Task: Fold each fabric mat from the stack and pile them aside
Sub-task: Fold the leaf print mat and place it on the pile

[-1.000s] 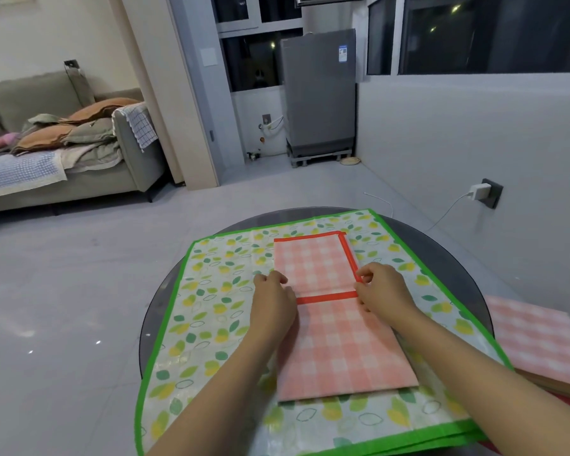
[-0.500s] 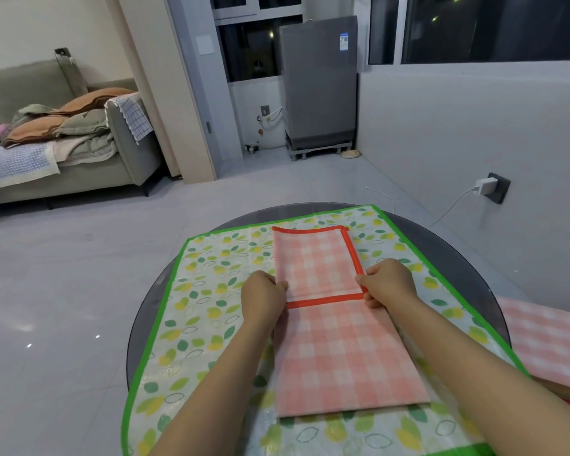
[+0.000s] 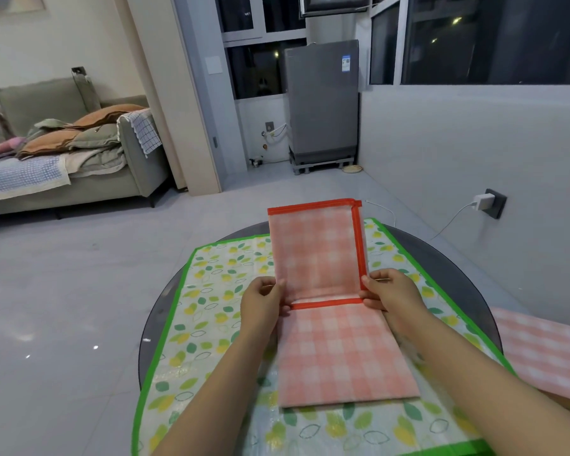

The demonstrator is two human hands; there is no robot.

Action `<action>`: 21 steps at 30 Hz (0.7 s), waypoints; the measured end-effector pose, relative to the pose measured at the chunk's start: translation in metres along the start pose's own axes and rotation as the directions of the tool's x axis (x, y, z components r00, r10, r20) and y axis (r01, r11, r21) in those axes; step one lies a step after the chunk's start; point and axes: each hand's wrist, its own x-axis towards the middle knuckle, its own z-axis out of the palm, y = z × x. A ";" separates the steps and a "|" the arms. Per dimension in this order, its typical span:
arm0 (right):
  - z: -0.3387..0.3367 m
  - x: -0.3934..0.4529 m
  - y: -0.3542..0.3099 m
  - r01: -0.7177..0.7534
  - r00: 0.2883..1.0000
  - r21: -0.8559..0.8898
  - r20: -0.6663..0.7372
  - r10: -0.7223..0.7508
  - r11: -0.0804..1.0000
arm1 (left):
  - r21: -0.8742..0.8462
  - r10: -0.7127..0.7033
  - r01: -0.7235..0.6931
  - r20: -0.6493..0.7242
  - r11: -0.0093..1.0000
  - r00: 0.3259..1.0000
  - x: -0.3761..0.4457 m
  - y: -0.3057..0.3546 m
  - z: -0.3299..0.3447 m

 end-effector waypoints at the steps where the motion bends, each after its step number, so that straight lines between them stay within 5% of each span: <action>1: -0.003 -0.002 -0.001 -0.006 1.000 0.015 0.029 0.005 1.000 | -0.032 -0.009 0.009 0.019 0.999 1.000 -0.001 0.000 -0.002; 9: -0.016 -0.005 -0.001 -0.012 0.990 0.126 0.143 -0.007 0.992 | -0.142 -0.102 0.115 0.092 0.983 0.990 -0.008 0.004 -0.015; 16: -0.019 -0.010 0.006 -0.019 0.973 0.162 0.229 -0.019 0.987 | 0.013 -0.024 0.023 0.065 1.000 0.998 -0.019 0.007 -0.021; 21: -0.022 -0.012 0.003 0.104 0.986 -0.169 0.147 -0.079 0.980 | 0.188 0.072 -0.088 0.092 0.978 0.993 -0.020 0.003 -0.020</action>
